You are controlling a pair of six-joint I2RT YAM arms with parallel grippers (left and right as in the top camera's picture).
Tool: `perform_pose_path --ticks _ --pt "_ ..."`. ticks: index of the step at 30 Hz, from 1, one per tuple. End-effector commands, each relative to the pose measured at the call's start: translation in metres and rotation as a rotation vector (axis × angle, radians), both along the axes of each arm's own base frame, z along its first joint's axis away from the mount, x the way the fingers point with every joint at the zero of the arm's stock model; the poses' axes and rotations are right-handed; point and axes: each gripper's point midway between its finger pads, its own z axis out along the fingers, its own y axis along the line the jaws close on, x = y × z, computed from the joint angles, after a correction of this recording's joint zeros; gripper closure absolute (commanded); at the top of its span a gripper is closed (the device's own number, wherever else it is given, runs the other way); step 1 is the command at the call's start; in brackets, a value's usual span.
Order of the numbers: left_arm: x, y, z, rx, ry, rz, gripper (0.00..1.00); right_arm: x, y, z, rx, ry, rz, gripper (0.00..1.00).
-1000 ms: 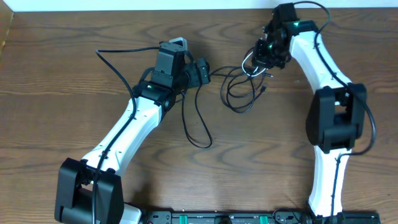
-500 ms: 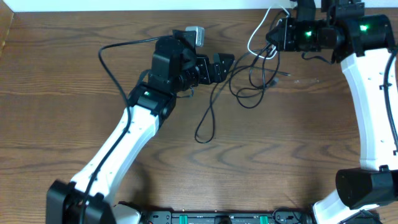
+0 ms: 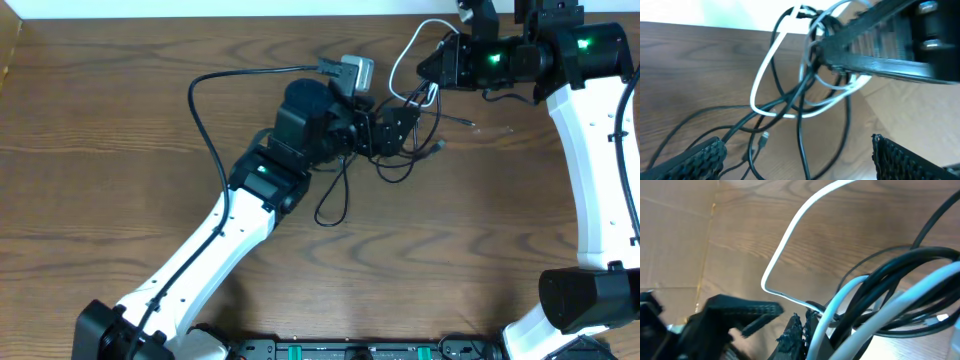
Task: Untangle cables
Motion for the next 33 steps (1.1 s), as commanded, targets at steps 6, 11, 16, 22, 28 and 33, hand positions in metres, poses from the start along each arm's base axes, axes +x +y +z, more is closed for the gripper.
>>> perform_pose_path --ticks 6,11,16,22,28,33 --pt "0.032 0.002 -0.021 0.084 -0.043 0.178 0.04 -0.021 0.019 0.009 0.087 0.039 0.096 0.99" --pt "0.047 0.015 -0.019 0.101 -0.079 0.285 0.04 -0.038 0.024 0.019 0.133 0.061 0.132 0.99" --pt "0.050 0.015 -0.012 0.084 -0.100 0.296 0.04 -0.053 0.024 0.036 0.145 0.033 0.144 0.99" --pt "0.049 0.014 -0.012 0.041 -0.060 0.309 0.04 -0.067 0.021 0.057 0.147 -0.026 0.145 0.99" --pt "0.036 -0.004 -0.009 -0.002 -0.033 0.237 0.04 -0.071 0.021 0.059 0.151 -0.026 0.149 0.99" --pt "0.026 -0.019 0.001 -0.058 -0.037 0.148 0.04 -0.072 0.021 0.058 0.149 -0.019 0.148 0.99"
